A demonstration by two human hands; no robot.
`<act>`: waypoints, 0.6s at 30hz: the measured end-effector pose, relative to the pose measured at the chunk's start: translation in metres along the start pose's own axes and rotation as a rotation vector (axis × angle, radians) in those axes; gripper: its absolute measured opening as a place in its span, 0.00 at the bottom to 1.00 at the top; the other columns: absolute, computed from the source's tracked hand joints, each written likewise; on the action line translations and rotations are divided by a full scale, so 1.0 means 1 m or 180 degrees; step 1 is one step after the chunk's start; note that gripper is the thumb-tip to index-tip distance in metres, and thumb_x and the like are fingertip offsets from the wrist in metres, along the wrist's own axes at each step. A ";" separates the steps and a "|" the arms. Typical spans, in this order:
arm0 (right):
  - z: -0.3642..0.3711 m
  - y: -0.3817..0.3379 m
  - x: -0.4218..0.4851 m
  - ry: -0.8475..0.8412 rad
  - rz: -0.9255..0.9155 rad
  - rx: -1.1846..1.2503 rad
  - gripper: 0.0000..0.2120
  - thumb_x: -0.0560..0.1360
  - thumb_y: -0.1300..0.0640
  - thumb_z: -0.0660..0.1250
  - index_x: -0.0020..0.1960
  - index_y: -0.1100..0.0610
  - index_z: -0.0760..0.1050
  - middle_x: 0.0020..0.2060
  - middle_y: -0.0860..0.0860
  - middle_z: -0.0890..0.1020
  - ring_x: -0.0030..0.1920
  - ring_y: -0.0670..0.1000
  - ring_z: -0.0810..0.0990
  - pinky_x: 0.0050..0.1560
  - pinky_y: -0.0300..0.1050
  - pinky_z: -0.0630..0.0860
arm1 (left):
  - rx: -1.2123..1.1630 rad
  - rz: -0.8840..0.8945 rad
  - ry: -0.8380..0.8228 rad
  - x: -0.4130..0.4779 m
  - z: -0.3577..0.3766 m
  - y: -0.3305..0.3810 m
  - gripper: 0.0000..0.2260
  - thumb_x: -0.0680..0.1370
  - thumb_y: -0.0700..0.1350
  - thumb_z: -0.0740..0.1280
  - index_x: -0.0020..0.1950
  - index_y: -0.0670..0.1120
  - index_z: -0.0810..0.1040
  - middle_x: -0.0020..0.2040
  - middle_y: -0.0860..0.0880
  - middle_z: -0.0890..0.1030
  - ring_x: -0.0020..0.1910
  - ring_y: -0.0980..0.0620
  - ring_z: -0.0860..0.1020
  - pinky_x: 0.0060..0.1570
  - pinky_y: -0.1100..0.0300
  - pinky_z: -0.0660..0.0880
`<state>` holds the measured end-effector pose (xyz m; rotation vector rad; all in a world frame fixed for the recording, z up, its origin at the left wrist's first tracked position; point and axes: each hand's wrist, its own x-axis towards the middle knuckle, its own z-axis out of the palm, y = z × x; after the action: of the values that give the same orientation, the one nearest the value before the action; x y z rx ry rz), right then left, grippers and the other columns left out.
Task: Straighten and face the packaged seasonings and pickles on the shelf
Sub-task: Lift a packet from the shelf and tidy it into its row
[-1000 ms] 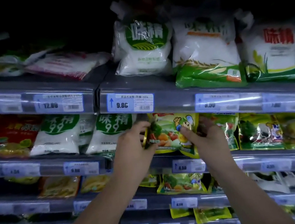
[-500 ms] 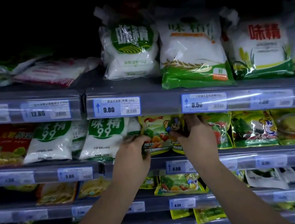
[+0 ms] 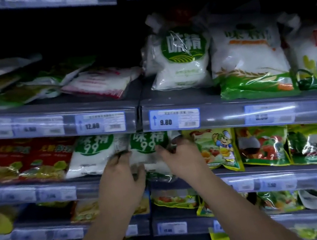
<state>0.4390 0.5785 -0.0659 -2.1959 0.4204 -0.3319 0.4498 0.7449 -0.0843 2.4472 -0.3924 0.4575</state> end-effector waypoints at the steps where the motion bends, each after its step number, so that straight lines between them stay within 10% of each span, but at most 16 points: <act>1: 0.001 -0.002 0.002 0.0033 0.0134 0.0184 0.22 0.73 0.40 0.72 0.47 0.59 0.76 0.34 0.50 0.80 0.37 0.51 0.81 0.29 0.39 0.70 | -0.0069 0.0026 -0.0022 0.002 -0.002 -0.002 0.22 0.78 0.51 0.68 0.70 0.44 0.75 0.59 0.43 0.81 0.47 0.45 0.82 0.50 0.53 0.79; 7: -0.005 -0.015 -0.010 -0.0181 0.0525 0.1524 0.09 0.73 0.51 0.77 0.46 0.55 0.80 0.37 0.49 0.85 0.35 0.49 0.83 0.35 0.39 0.76 | -0.0881 0.0164 -0.0185 0.009 -0.013 -0.018 0.19 0.79 0.51 0.67 0.69 0.48 0.78 0.48 0.50 0.85 0.42 0.54 0.80 0.41 0.60 0.76; 11: -0.014 -0.012 -0.049 -0.0117 0.0269 0.1860 0.06 0.76 0.56 0.73 0.50 0.59 0.84 0.47 0.55 0.89 0.50 0.60 0.87 0.51 0.59 0.82 | -0.2095 -0.0392 -0.0510 0.006 -0.029 -0.027 0.27 0.70 0.65 0.70 0.65 0.53 0.78 0.57 0.56 0.84 0.55 0.54 0.82 0.57 0.53 0.79; 14: -0.016 -0.009 -0.081 -0.0323 0.0201 0.2102 0.10 0.77 0.56 0.71 0.57 0.58 0.82 0.53 0.54 0.88 0.53 0.57 0.87 0.50 0.58 0.82 | -0.2673 -0.0508 -0.1684 -0.003 -0.042 -0.026 0.13 0.73 0.54 0.75 0.55 0.51 0.85 0.50 0.53 0.88 0.50 0.52 0.85 0.55 0.51 0.81; 18: -0.010 -0.001 -0.099 -0.0322 0.0658 0.2811 0.22 0.71 0.50 0.73 0.61 0.61 0.80 0.56 0.56 0.87 0.57 0.58 0.86 0.62 0.61 0.78 | -0.3149 -0.0353 -0.1986 -0.021 -0.047 -0.035 0.14 0.69 0.45 0.78 0.53 0.46 0.86 0.52 0.49 0.88 0.52 0.49 0.86 0.55 0.49 0.82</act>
<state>0.3452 0.6128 -0.0685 -1.2896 0.3488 -0.2280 0.4338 0.8044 -0.0752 1.5567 -0.5578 -0.4845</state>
